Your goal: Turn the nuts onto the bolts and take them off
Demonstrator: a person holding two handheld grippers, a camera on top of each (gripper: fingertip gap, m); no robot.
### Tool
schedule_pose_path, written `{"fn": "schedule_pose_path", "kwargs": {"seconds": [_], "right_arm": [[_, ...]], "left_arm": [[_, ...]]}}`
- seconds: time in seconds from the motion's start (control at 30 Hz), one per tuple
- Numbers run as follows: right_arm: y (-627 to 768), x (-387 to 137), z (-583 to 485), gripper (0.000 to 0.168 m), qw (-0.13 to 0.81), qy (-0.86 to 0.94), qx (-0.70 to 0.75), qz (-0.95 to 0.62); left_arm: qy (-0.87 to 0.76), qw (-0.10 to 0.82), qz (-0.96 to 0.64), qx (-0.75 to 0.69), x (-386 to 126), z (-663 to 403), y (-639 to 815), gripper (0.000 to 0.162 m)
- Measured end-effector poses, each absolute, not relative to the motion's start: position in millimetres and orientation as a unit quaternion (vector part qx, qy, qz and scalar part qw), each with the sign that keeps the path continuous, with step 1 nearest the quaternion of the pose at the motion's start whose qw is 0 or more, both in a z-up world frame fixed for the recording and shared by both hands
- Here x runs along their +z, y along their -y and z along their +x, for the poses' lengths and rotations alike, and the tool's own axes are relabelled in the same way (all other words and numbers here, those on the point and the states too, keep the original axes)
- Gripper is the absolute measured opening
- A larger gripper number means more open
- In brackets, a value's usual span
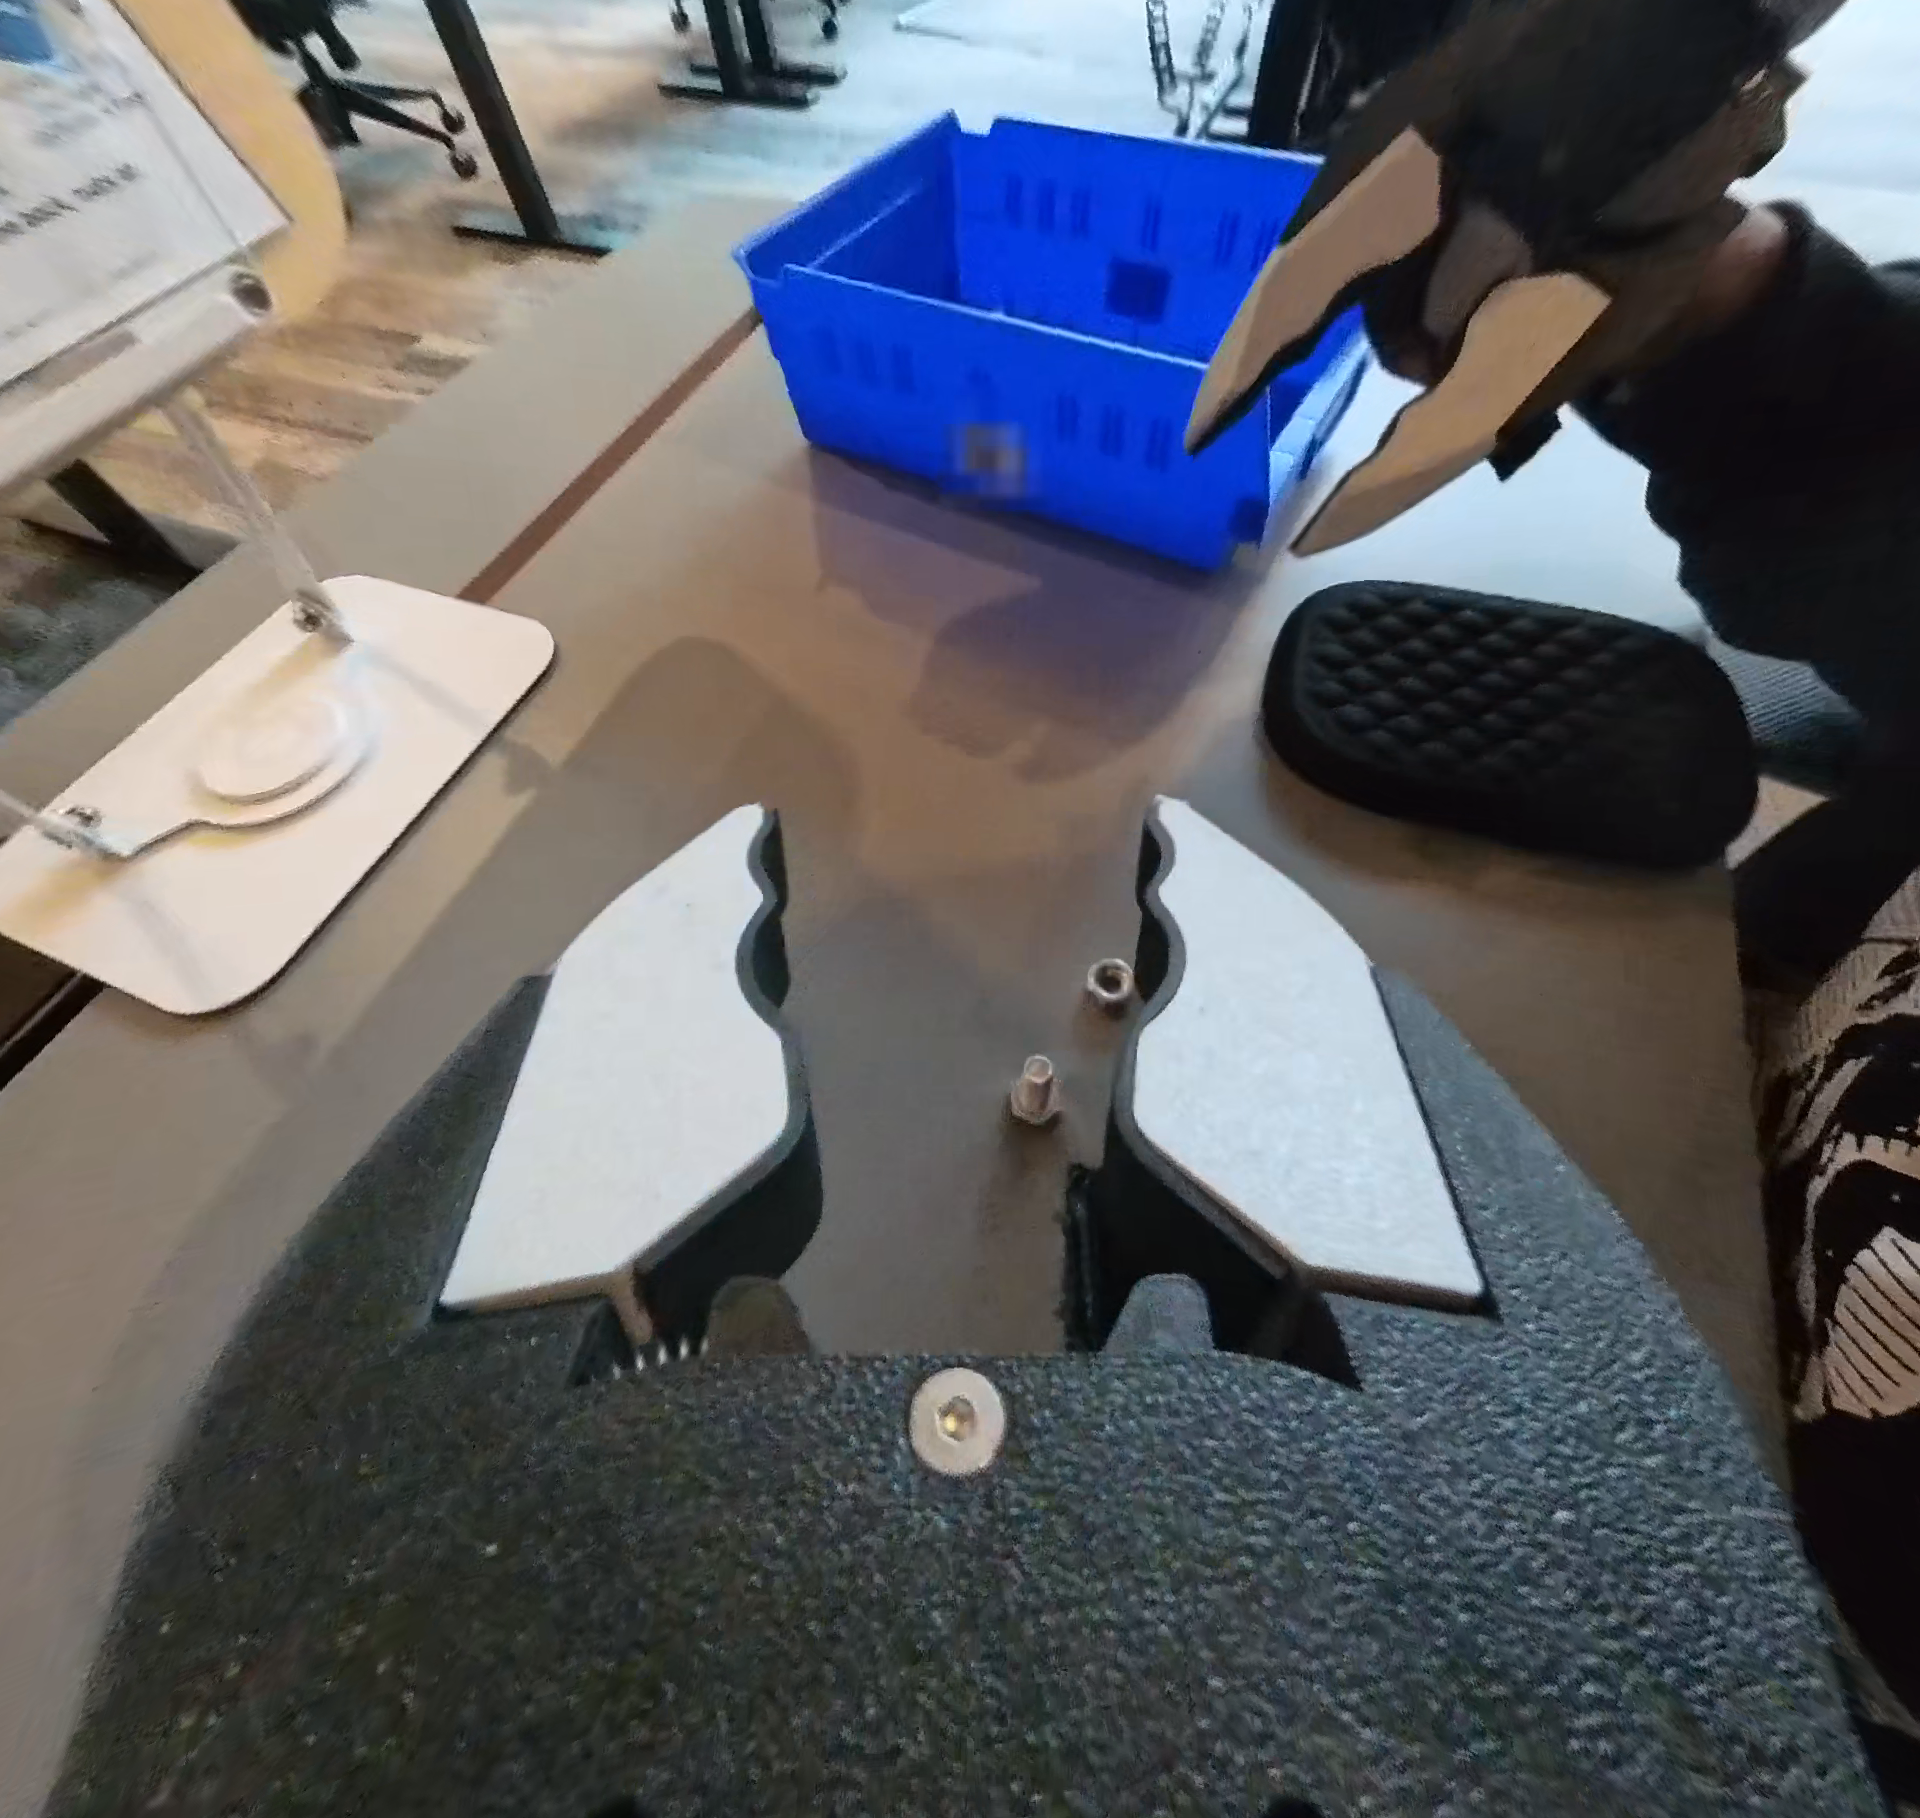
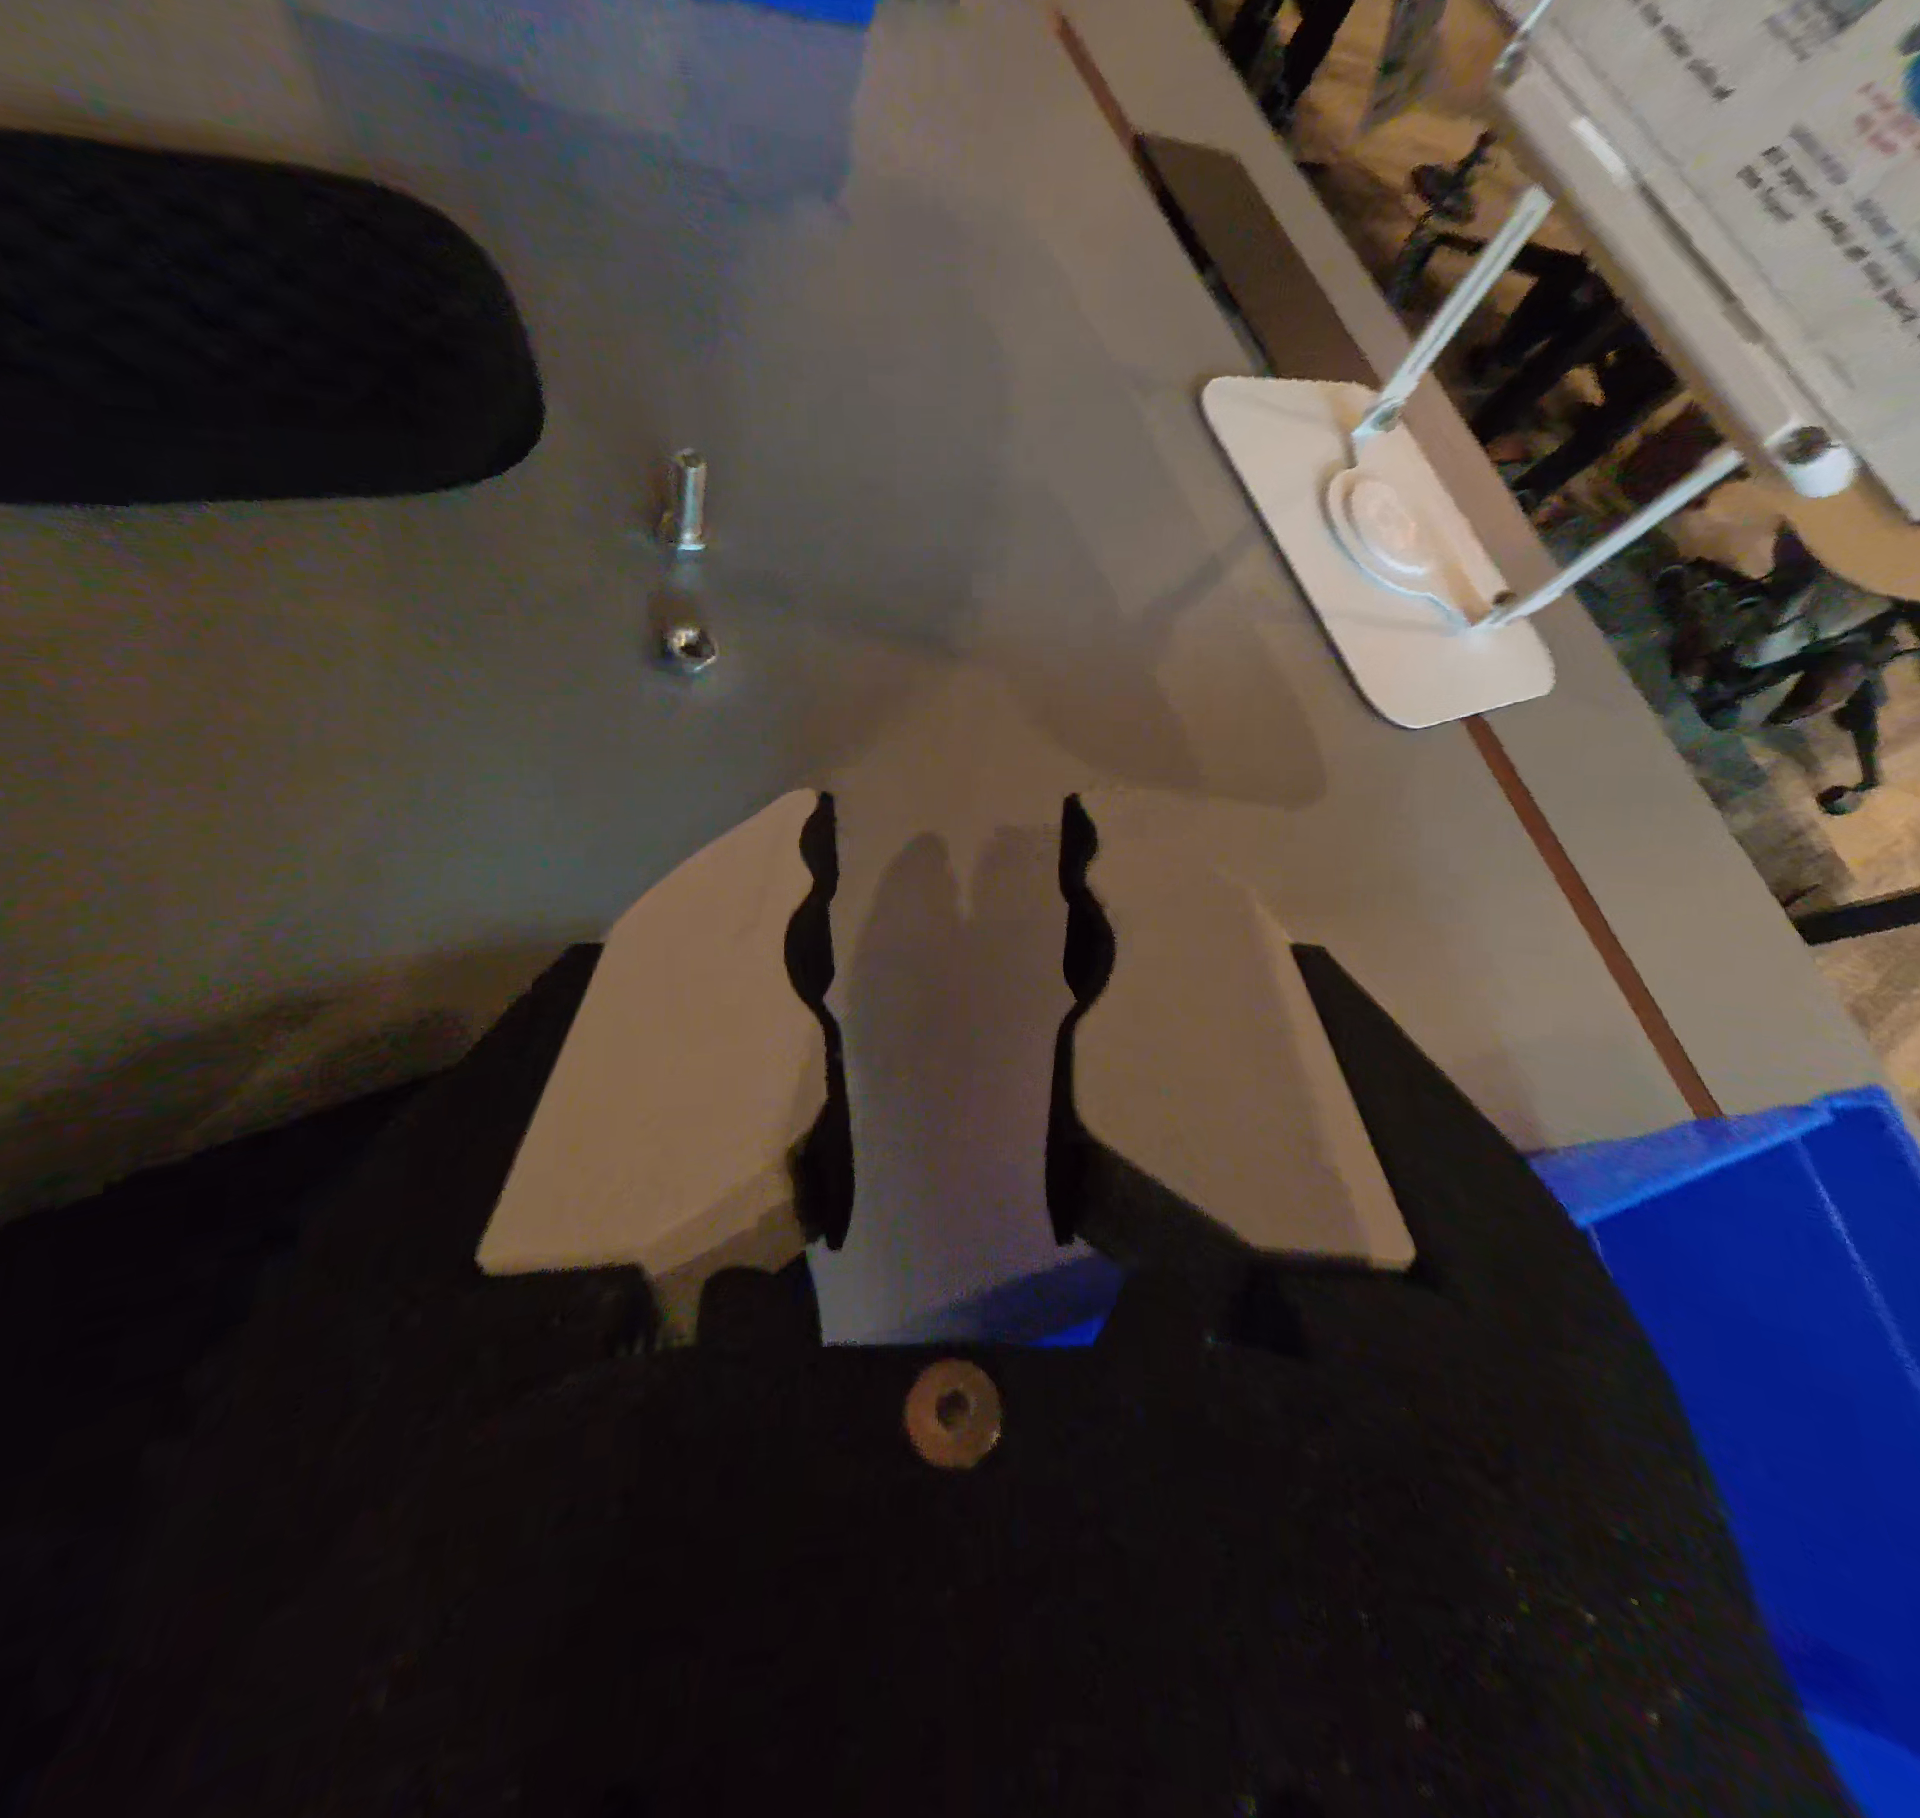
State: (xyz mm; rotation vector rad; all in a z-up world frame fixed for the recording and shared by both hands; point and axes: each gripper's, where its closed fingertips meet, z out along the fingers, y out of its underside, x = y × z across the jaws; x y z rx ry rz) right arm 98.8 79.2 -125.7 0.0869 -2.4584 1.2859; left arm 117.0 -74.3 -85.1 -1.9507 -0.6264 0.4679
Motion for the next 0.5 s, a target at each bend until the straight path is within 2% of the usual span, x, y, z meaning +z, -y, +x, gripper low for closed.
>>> {"fn": "schedule_pose_path", "kwargs": {"seconds": [0.5], "right_arm": [[21.2,-155.9,136.9,0.042,0.040,0.909,0.397,0.125]], "left_arm": [[0.276,0.537,-0.773,0.193,-145.0,175.8,102.1,0.075]]}}
